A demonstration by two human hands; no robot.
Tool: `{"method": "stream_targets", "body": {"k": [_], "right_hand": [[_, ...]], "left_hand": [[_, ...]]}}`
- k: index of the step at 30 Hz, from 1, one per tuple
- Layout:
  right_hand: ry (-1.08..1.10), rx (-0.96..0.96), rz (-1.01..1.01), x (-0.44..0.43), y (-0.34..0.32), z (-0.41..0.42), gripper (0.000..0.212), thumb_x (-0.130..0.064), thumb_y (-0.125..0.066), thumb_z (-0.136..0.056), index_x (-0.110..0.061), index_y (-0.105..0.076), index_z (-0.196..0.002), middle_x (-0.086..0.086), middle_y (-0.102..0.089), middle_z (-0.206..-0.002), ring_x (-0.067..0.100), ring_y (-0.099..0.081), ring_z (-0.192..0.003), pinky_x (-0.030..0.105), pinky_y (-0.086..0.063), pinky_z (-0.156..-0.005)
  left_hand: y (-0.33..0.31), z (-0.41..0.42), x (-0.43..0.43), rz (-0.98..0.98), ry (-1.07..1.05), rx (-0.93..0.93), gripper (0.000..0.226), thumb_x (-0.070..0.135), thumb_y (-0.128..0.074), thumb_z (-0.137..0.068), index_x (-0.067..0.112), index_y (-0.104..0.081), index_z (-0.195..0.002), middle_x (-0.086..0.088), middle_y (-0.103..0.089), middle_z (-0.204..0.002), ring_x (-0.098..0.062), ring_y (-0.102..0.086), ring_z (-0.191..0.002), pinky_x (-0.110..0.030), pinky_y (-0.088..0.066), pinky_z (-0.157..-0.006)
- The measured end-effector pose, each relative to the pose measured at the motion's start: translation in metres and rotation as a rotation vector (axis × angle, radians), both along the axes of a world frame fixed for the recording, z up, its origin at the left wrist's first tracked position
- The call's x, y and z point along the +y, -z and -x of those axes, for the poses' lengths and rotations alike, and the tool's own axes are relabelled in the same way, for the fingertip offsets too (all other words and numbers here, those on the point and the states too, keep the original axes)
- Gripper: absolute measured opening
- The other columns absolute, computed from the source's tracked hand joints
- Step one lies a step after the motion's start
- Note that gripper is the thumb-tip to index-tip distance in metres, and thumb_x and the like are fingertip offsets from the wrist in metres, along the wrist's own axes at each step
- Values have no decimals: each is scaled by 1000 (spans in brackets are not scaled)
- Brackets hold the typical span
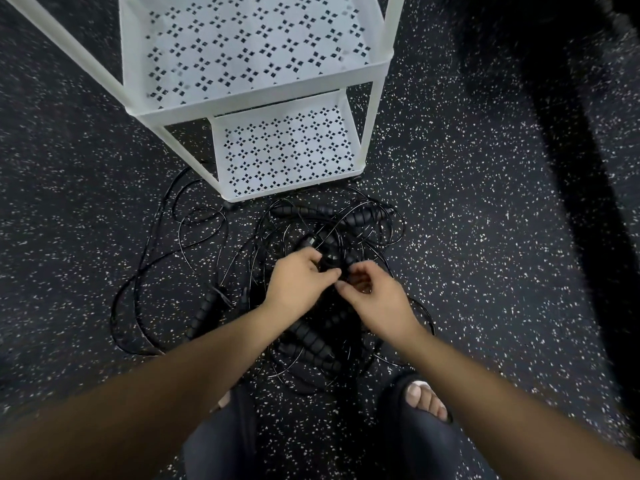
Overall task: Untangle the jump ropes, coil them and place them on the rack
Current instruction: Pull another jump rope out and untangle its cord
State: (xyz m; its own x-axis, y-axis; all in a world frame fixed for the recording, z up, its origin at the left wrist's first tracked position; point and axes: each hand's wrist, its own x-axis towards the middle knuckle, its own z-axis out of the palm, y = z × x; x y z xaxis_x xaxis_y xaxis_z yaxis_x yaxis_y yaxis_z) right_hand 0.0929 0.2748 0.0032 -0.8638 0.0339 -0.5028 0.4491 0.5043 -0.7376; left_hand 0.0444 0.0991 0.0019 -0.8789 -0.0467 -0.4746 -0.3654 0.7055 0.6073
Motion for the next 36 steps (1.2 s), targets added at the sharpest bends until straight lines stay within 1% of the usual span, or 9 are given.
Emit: {"method": "stream_targets", "body": {"k": [3,7,10,13,16,20,25,31,36], "right_hand": [[-117,68,-12,-2,-10,-8,54,-47,-81,-89,-33,-62,-136,-15,-67,-125,6,-62,-118,28,-49,-103],[-173,275,-85,-11,-31,-17,46,-53,-68,-97,-34,-61,-138,-28,-59,-130,-2,-49,-127,39,-35,-117],[-136,334,-21,-15,-49,-11,44,-50,-62,-95,-39,-62,-138,-23,-63,-125,3,-58,-120,42,-45,-109],[-45,368,57,-14,-71,1,39,-40,-67,-91,-41,-69,-130,-14,-63,-108,6,-64,-103,29,-52,-91],[7,372,136,-11,-96,11,30,-26,-77,-88,-38,-73,-115,-11,-73,-104,9,-69,-97,34,-57,-87],[1,332,304,-6,-139,19,27,-19,-83,-92,-36,-76,-112,-12,-79,-106,9,-74,-101,41,-60,-92],[120,313,495,9,-211,29,20,-13,-86,-90,-18,-77,-107,1,-82,-99,17,-79,-89,32,-61,-82],[203,386,635,16,-303,29,26,-17,-85,-86,-11,-74,-108,13,-82,-104,37,-81,-95,43,-59,-82],[253,522,761,22,-390,17,22,-5,-81,-92,-6,-72,-113,18,-80,-106,42,-80,-96,44,-58,-81]], "left_hand": [[-32,-19,-6,-189,-107,129,20,39,-88,-85,35,-74,-99,13,-55,-63,-1,-50,-56,-16,-41,-57],[-67,-38,-9,-317,-101,282,32,32,-92,-83,38,-77,-111,12,-57,-87,-9,-54,-73,-24,-50,-70],[-87,-40,-7,-353,-8,340,36,25,-93,-82,37,-79,-114,11,-61,-100,-14,-60,-83,-16,-48,-75],[-99,-31,-9,-329,72,400,43,32,-91,-83,37,-77,-122,14,-59,-111,-14,-63,-100,-13,-45,-83],[-110,-19,-14,-383,117,328,58,48,-87,-83,41,-66,-137,17,-62,-127,-11,-62,-123,-24,-49,-100],[-131,-4,-24,-385,230,235,64,69,-73,-85,43,-58,-142,21,-70,-130,-6,-64,-127,-43,-49,-113],[-179,10,-33,-411,269,171,48,69,-76,-84,43,-68,-124,16,-76,-119,-9,-72,-115,-52,-53,-108],[-246,9,-51,-301,297,204,12,42,-70,-102,38,-75,-112,17,-80,-103,-7,-75,-101,-45,-55,-104],[-319,0,-63,-191,329,209,14,49,-63,-105,41,-74,-103,23,-78,-101,-16,-70,-73,-38,-56,-73]]}}
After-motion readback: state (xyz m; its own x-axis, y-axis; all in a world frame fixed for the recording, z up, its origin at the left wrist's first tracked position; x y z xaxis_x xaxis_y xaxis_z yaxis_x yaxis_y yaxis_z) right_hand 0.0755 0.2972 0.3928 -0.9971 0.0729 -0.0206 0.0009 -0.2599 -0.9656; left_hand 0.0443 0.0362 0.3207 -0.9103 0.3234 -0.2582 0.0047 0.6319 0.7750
